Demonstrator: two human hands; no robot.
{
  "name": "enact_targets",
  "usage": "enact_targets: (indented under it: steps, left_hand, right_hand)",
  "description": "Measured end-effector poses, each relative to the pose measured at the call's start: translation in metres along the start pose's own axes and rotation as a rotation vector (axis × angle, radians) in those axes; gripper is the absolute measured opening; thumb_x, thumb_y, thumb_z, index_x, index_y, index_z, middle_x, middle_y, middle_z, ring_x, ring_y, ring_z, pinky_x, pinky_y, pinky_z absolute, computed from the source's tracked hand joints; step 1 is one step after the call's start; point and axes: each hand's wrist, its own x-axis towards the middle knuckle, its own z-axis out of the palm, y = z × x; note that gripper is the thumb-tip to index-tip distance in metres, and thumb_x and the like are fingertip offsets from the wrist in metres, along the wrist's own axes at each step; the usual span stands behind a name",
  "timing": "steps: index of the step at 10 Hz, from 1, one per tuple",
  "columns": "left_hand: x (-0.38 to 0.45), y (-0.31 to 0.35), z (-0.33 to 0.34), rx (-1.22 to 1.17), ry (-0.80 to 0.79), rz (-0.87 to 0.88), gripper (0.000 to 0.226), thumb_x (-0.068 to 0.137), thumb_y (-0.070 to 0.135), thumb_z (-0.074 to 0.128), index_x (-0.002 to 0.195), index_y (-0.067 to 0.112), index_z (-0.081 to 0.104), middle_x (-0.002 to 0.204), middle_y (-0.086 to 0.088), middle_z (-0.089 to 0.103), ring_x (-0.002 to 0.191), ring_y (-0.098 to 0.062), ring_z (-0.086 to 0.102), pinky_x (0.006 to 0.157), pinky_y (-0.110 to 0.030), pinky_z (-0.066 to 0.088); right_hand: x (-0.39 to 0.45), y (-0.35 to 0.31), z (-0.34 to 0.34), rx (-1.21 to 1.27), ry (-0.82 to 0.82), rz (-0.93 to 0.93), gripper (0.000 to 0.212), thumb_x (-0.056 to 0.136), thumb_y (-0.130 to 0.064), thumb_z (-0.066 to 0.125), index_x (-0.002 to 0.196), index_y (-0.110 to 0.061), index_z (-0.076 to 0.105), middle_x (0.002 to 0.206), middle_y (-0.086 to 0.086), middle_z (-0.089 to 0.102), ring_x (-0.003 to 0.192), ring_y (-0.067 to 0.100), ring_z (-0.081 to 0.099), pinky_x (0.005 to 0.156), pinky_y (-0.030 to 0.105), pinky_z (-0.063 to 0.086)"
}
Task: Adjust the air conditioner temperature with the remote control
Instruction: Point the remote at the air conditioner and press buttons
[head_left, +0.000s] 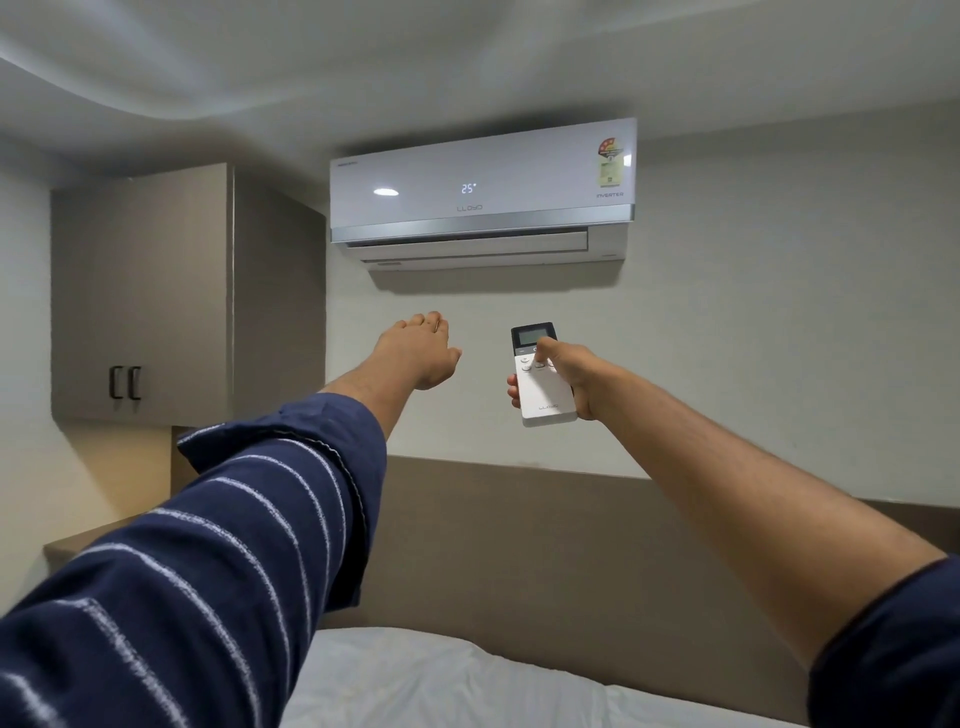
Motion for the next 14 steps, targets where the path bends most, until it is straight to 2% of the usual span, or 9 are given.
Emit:
enact_targets:
  steps: [1, 2, 4, 5, 6, 9, 11, 12, 14]
  left_hand:
    - [0.000, -0.002, 0.001, 0.003, 0.000, -0.003, 0.063, 0.102, 0.037, 0.017, 0.156, 0.005, 0.007, 0.165, -0.010, 0.005, 0.152, -0.026, 0.011, 0.123, -0.039, 0.013]
    - [0.001, -0.004, 0.003, -0.004, 0.005, -0.001, 0.064, 0.102, 0.037, 0.018, 0.156, 0.005, 0.005, 0.165, -0.010, 0.004, 0.152, -0.026, 0.010, 0.123, -0.039, 0.013]
    - [0.004, -0.006, 0.006, -0.021, 0.003, -0.009, 0.064, 0.102, 0.037, 0.019, 0.156, 0.006, 0.003, 0.165, -0.010, 0.002, 0.152, -0.026, 0.008, 0.123, -0.039, 0.012]
    - [0.005, -0.007, 0.007, -0.021, 0.000, -0.009, 0.064, 0.102, 0.037, 0.019, 0.156, 0.006, 0.003, 0.165, -0.009, 0.002, 0.152, -0.025, 0.008, 0.123, -0.039, 0.011]
    - [0.006, -0.008, 0.009, -0.022, -0.002, -0.008, 0.064, 0.102, 0.037, 0.019, 0.156, 0.006, 0.003, 0.165, -0.010, 0.002, 0.152, -0.026, 0.007, 0.123, -0.040, 0.011]
    - [0.005, -0.006, 0.011, -0.023, -0.004, -0.001, 0.064, 0.102, 0.037, 0.018, 0.156, 0.006, 0.004, 0.165, -0.010, 0.003, 0.152, -0.026, 0.008, 0.123, -0.040, 0.011]
    - [0.000, -0.007, 0.006, -0.020, -0.003, -0.006, 0.064, 0.102, 0.037, 0.019, 0.156, 0.006, 0.004, 0.165, -0.010, 0.003, 0.152, -0.026, 0.008, 0.123, -0.040, 0.012]
    - [-0.003, -0.006, 0.006, -0.018, -0.004, -0.003, 0.064, 0.102, 0.037, 0.018, 0.156, 0.006, 0.004, 0.165, -0.010, 0.003, 0.152, -0.026, 0.009, 0.123, -0.040, 0.012]
    - [-0.009, -0.007, 0.006, -0.010, -0.010, -0.005, 0.064, 0.102, 0.037, 0.019, 0.156, 0.006, 0.004, 0.165, -0.010, 0.003, 0.152, -0.027, 0.009, 0.123, -0.040, 0.012]
  right_hand:
    - [0.000, -0.001, 0.004, 0.012, -0.011, -0.004, 0.029, 0.086, -0.008, 0.036, 0.110, 0.001, 0.049, 0.079, 0.019, 0.067, 0.060, 0.030, 0.068, 0.060, 0.035, 0.058]
    - [0.001, 0.000, 0.007, 0.022, -0.025, -0.004, 0.042, 0.086, -0.008, 0.036, 0.124, 0.004, 0.048, 0.083, 0.020, 0.067, 0.055, 0.029, 0.070, 0.054, 0.032, 0.059]
    - [0.006, 0.000, 0.007, 0.035, -0.022, -0.018, 0.050, 0.086, -0.007, 0.036, 0.134, 0.006, 0.044, 0.088, 0.022, 0.066, 0.069, 0.033, 0.067, 0.060, 0.035, 0.057]
    - [0.007, -0.002, 0.007, 0.044, -0.014, -0.023, 0.047, 0.086, -0.007, 0.037, 0.130, 0.005, 0.046, 0.089, 0.023, 0.066, 0.071, 0.033, 0.067, 0.064, 0.038, 0.057]
    - [0.007, -0.003, 0.009, 0.044, -0.006, -0.032, 0.036, 0.087, -0.008, 0.037, 0.119, 0.003, 0.048, 0.087, 0.022, 0.066, 0.070, 0.033, 0.067, 0.064, 0.038, 0.057]
    - [0.007, -0.002, 0.010, 0.034, 0.000, -0.025, 0.022, 0.088, -0.008, 0.036, 0.101, 0.002, 0.051, 0.082, 0.020, 0.066, 0.067, 0.032, 0.066, 0.063, 0.037, 0.057]
    - [0.003, -0.003, 0.010, 0.043, -0.004, -0.019, 0.026, 0.085, -0.009, 0.038, 0.104, 0.002, 0.052, 0.084, 0.020, 0.068, 0.067, 0.031, 0.068, 0.059, 0.034, 0.058]
    - [-0.001, -0.003, 0.011, 0.055, -0.008, -0.018, 0.031, 0.085, -0.009, 0.038, 0.111, 0.002, 0.050, 0.087, 0.021, 0.068, 0.068, 0.032, 0.067, 0.061, 0.035, 0.057]
    - [-0.006, 0.000, 0.012, 0.061, -0.008, -0.011, 0.030, 0.084, -0.008, 0.038, 0.110, 0.002, 0.049, 0.086, 0.021, 0.067, 0.070, 0.032, 0.067, 0.065, 0.037, 0.057]
